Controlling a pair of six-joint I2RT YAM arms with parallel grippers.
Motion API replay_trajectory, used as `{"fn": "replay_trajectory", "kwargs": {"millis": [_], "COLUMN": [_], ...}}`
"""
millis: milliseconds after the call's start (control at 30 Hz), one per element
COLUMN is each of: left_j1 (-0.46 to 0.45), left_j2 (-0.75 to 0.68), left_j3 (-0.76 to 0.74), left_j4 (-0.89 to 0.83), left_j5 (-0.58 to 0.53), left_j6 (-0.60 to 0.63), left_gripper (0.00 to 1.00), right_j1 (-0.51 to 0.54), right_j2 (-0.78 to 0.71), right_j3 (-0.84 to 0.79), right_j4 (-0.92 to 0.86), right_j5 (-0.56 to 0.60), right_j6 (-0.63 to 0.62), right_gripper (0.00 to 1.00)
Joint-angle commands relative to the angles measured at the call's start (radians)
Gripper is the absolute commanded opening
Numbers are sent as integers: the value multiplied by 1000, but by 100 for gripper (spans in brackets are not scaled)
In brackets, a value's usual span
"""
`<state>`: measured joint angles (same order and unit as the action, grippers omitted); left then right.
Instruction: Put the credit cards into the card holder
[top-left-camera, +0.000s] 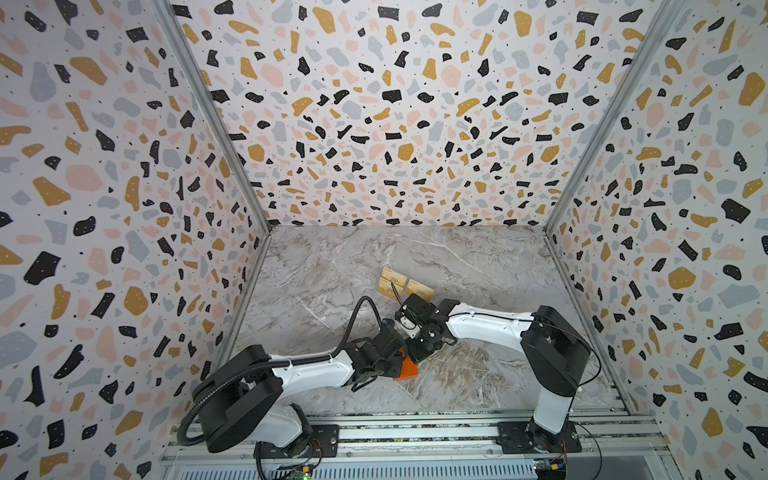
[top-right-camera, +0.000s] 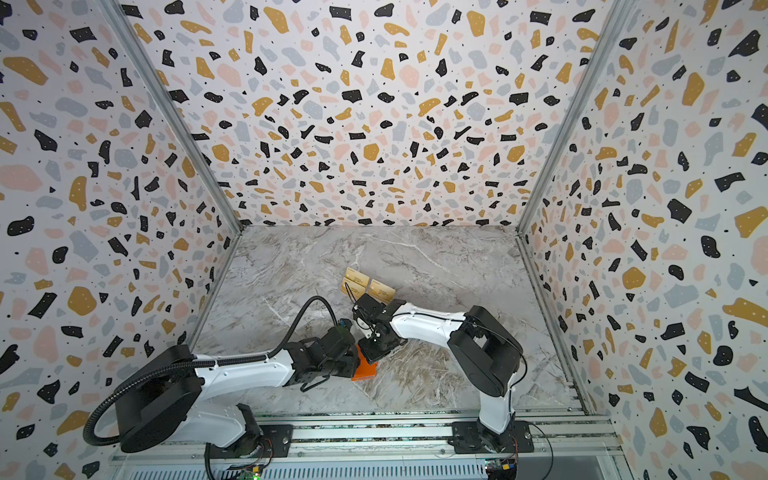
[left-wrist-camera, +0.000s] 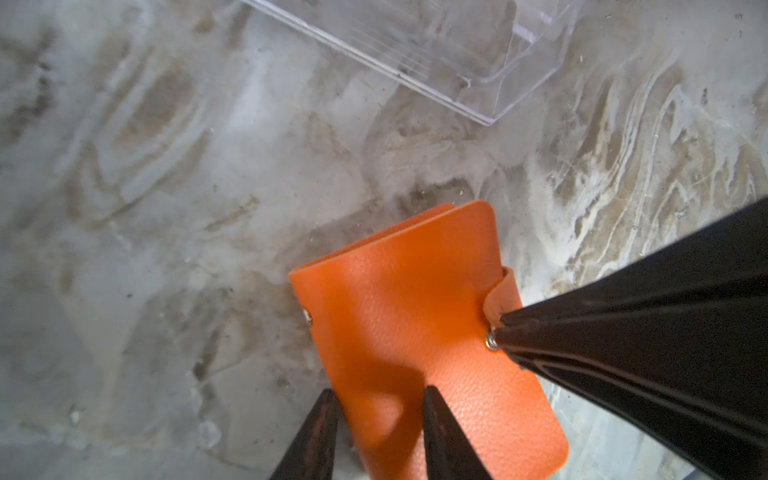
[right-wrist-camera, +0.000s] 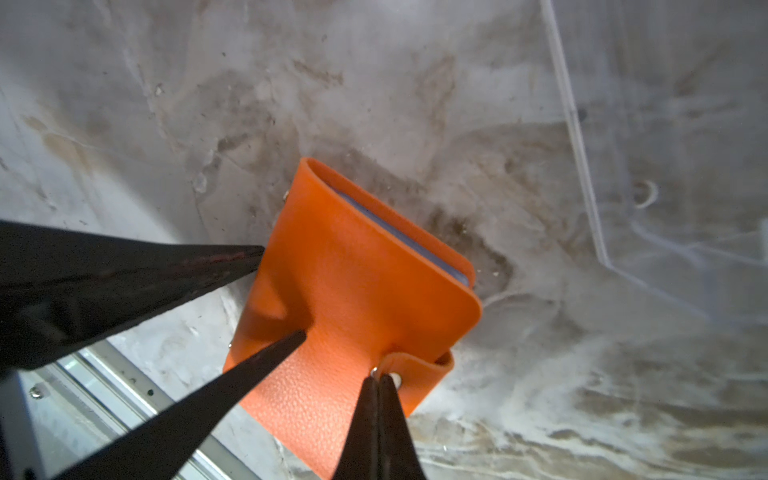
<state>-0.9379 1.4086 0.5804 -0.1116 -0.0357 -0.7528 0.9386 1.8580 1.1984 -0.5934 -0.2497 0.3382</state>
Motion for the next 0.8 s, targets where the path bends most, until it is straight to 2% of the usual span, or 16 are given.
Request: {"fn": "replay_trajectory", "kwargs": {"millis": [0,767], "left_j1": [-10,-10], "left_j2": [15,9], "left_j3": [-16,-21], "left_j4": [-22,-23], "left_j5": [20,14], "left_j6": [-2,-10], "left_gripper": [37,36], "right_j1": [49,87], "right_j2": [146,142], "right_j3": [-82,-101], "right_j4": [-49,-78], "right_j5": [-1,-9], "right_j6": [-16,-33], "right_gripper": [0,0]}}
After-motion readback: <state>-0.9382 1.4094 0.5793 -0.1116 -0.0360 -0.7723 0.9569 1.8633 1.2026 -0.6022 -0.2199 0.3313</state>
